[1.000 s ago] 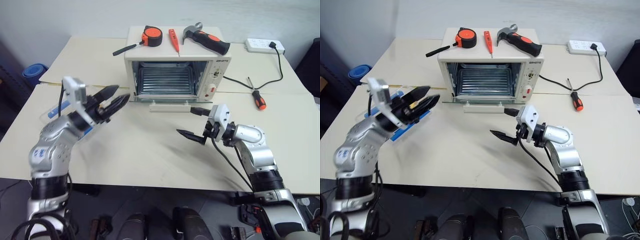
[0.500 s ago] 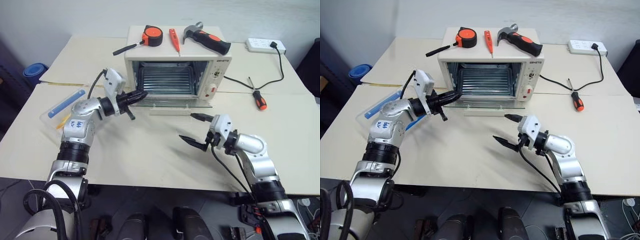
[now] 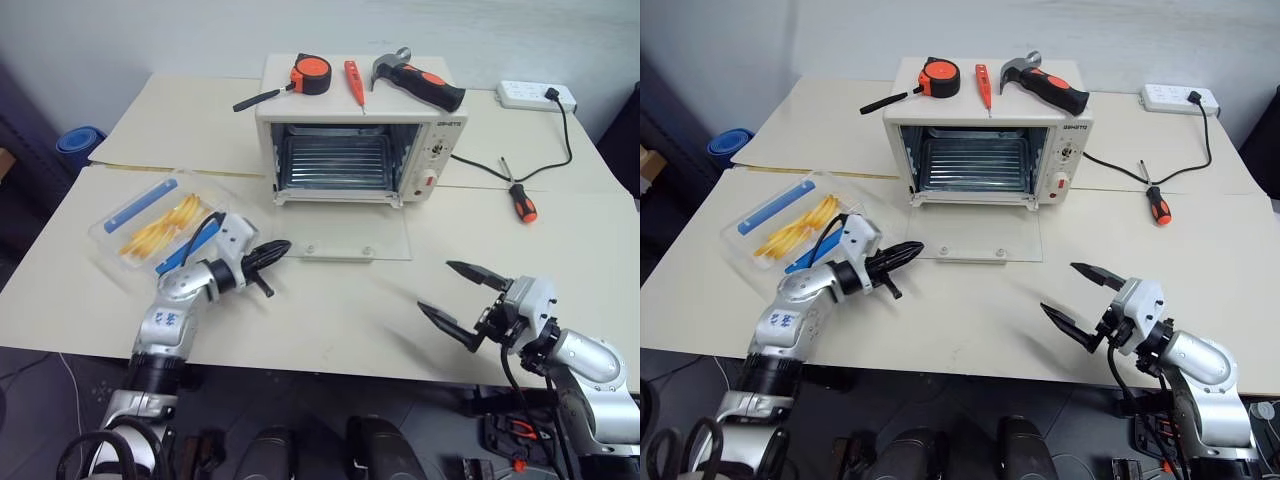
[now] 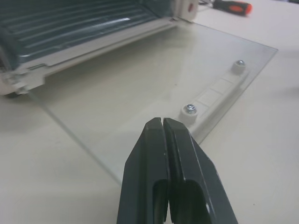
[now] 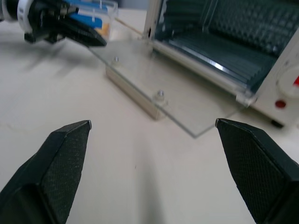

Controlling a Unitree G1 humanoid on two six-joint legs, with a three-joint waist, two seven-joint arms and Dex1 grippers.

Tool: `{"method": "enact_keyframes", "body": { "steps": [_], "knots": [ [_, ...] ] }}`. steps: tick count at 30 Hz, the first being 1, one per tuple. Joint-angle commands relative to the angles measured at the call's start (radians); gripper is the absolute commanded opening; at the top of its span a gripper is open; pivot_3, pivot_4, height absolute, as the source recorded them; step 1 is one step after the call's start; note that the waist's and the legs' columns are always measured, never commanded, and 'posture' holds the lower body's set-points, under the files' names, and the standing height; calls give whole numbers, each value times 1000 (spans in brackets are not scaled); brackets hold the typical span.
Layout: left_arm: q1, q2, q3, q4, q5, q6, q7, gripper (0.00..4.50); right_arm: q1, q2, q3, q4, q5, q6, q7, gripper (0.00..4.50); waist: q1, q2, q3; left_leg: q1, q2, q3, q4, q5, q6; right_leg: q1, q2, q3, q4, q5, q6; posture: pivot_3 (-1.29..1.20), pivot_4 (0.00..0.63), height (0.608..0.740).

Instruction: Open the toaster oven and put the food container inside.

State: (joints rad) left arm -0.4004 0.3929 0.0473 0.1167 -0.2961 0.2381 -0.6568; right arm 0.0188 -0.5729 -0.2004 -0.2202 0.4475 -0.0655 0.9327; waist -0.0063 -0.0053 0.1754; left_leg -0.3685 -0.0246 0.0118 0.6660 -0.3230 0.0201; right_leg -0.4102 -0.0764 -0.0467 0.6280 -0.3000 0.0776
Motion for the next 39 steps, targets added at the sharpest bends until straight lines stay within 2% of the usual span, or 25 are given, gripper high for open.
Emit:
{"method": "enact_keyframes", "body": {
  "steps": [1,4,6,8,10,12,15,19,21,24,28,33,36,39],
  "knots": [
    [208,15,194,-266,-194,33,-8,486,-90,11,36,-79,125,92,18,4500,-5,0,0,0,0,-1,0,0,0,0,0,0,0,0,0,0,150,740],
    [384,38,326,-395,-279,75,16,1345,-150,37,52,-50,145,83,34,4500,-2,0,0,0,1,-1,-1,-1,0,0,0,-1,-1,-1,-1,0,150,740],
    [514,32,481,-439,-344,104,77,2085,-186,59,82,-3,87,-5,66,4500,3,0,0,0,1,-2,-1,-1,1,0,-1,-1,-2,-1,-2,0,150,740],
    [597,15,628,-434,-389,117,158,2504,-217,74,123,27,32,-92,105,4500,5,0,0,0,1,-1,-1,-2,3,1,-1,-1,-3,-1,-2,0,150,740],
    [632,11,747,-401,-416,145,271,3125,-247,94,157,45,9,-142,126,4500,7,-1,0,0,1,-2,-1,-3,4,1,-1,-1,-3,-1,-2,0,150,740],
    [649,5,812,-418,-478,209,359,3726,-269,115,184,64,5,-160,140,4500,11,-1,0,0,0,-2,-1,-3,4,1,-2,-1,-3,-1,-2,0,150,740],
    [640,32,814,-476,-544,330,460,4482,-283,122,194,99,9,-171,158,4500,26,-2,0,0,-1,-2,0,-4,5,2,-3,-1,-3,-1,-2,0,150,740],
    [571,65,824,-501,-644,459,620,4482,-300,120,192,134,13,-184,175,4500,29,-2,0,0,-1,-3,0,-5,6,3,-3,-1,-3,-1,-2,0,150,740],
    [486,106,830,-483,-719,572,769,4482,-311,117,190,148,12,-187,182,4500,28,-2,0,0,-1,-3,0,-5,5,2,-3,-1,-2,-1,-2,0,150,740],
    [340,190,792,-424,-792,705,889,4482,-308,107,188,147,11,-185,187,4500,26,-3,0,0,-1,-3,0,-4,4,2,-2,-2,-1,-1,-2,0,150,740],
    [202,251,742,-294,-770,802,973,4482,-301,108,188,134,3,-181,173,4500,15,-2,0,0,-1,-3,0,-4,3,1,-2,-2,0,-1,-2,0,150,740],
    [86,318,650,-155,-692,868,955,4482,-292,111,186,114,-6,-177,144,4500,2,-3,0,0,-1,-3,-1,-4,1,0,-1,-2,1,-1,-2,0,150,740],
    [18,338,613,-82,-651,875,926,3963,-290,110,179,114,-16,-182,125,4500,4,-3,0,-1,-1,-3,0,-3,1,0,-1,-2,0,-1,-2,0,150,740],
    [-29,349,598,-15,-616,871,896,3084,-282,107,173,112,-24,-186,111,4500,3,-3,0,0,-1,-3,0,-3,1,0,-1,-2,1,-1,-2,0,150,740]
  ]
}}
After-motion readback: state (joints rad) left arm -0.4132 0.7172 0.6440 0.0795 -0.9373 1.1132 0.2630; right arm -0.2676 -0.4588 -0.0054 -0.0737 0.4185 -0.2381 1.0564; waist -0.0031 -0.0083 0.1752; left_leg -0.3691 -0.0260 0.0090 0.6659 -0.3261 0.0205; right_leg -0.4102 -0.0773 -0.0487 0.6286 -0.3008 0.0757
